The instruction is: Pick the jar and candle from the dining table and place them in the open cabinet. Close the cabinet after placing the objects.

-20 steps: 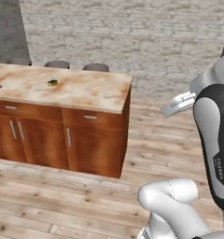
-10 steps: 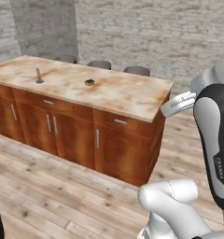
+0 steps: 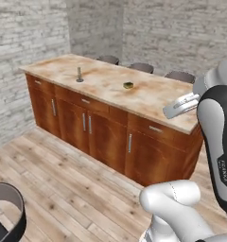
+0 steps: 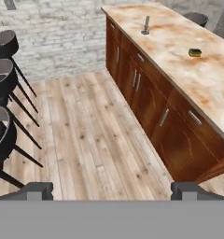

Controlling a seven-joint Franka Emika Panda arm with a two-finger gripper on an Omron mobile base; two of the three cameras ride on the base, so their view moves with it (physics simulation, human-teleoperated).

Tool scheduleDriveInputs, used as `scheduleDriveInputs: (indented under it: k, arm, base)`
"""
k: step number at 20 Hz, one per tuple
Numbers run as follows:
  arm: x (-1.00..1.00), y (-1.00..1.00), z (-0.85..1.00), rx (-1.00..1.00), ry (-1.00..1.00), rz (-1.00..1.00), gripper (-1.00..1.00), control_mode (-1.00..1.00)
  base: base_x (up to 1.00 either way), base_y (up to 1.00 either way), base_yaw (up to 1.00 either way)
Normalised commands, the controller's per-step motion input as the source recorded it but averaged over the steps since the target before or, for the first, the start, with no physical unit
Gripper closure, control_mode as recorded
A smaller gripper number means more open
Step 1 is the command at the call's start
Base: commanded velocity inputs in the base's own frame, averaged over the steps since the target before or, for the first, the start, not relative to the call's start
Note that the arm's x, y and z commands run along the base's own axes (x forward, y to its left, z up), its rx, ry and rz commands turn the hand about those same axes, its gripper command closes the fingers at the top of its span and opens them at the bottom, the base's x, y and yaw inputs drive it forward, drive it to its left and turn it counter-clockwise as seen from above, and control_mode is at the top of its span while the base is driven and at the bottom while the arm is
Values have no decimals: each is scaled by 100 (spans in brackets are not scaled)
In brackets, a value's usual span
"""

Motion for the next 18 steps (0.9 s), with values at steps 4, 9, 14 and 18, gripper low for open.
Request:
scheduleDriveInputs:
  k: [4, 9, 14, 18]
  arm:
    - [0, 0, 0, 0, 0, 0, -100, 100]
    - [0, 0, 0, 0, 0, 0, -100, 100]
    - [0, 0, 0, 0, 0, 0, -100, 100]
    - [0, 0, 0, 0, 0, 0, -100, 100]
  base:
    - [59, 10, 29]
    - [68, 8, 24]
    - [74, 4, 18]
    - [75, 1, 16]
